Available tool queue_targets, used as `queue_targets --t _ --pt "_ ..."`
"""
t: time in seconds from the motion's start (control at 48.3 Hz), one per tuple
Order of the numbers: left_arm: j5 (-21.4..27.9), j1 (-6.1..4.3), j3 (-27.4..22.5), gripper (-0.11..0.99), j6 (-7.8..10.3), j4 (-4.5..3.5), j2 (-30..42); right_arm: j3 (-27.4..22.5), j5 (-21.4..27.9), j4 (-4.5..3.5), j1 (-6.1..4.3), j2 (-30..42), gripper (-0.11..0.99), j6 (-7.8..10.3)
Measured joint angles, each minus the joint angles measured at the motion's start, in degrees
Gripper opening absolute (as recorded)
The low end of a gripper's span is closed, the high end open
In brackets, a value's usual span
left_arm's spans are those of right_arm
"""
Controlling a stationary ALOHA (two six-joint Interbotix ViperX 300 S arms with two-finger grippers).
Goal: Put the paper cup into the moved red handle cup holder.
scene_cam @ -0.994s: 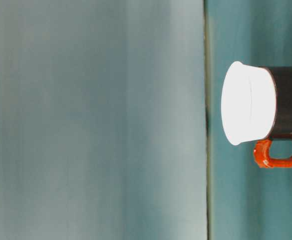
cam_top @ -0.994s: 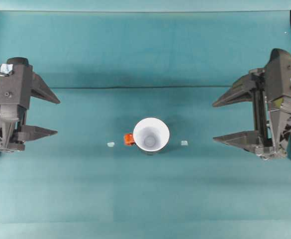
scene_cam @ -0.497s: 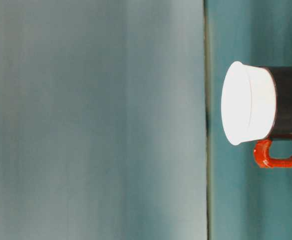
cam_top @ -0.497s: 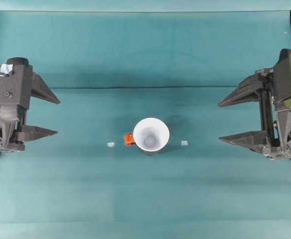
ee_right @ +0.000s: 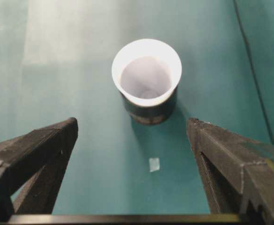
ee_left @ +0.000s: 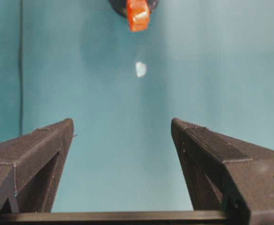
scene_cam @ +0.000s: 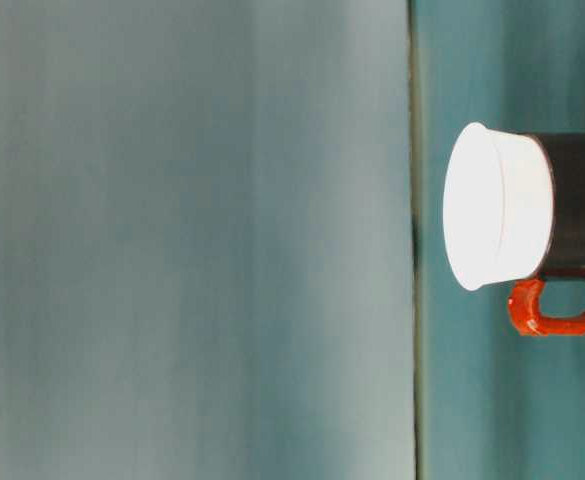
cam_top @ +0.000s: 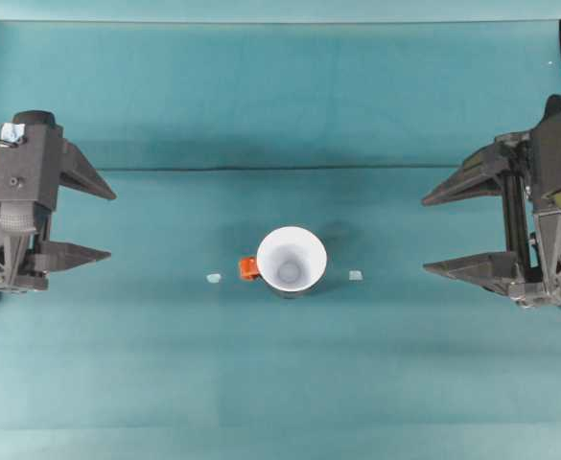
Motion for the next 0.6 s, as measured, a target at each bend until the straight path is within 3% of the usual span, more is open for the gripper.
queue_targets --t 0.6 --pt "0.00 0.00 0.35 0.89 0.00 0.00 0.09 0.62 -0.09 0.00 -0.44 -0.09 0.86 0.09"
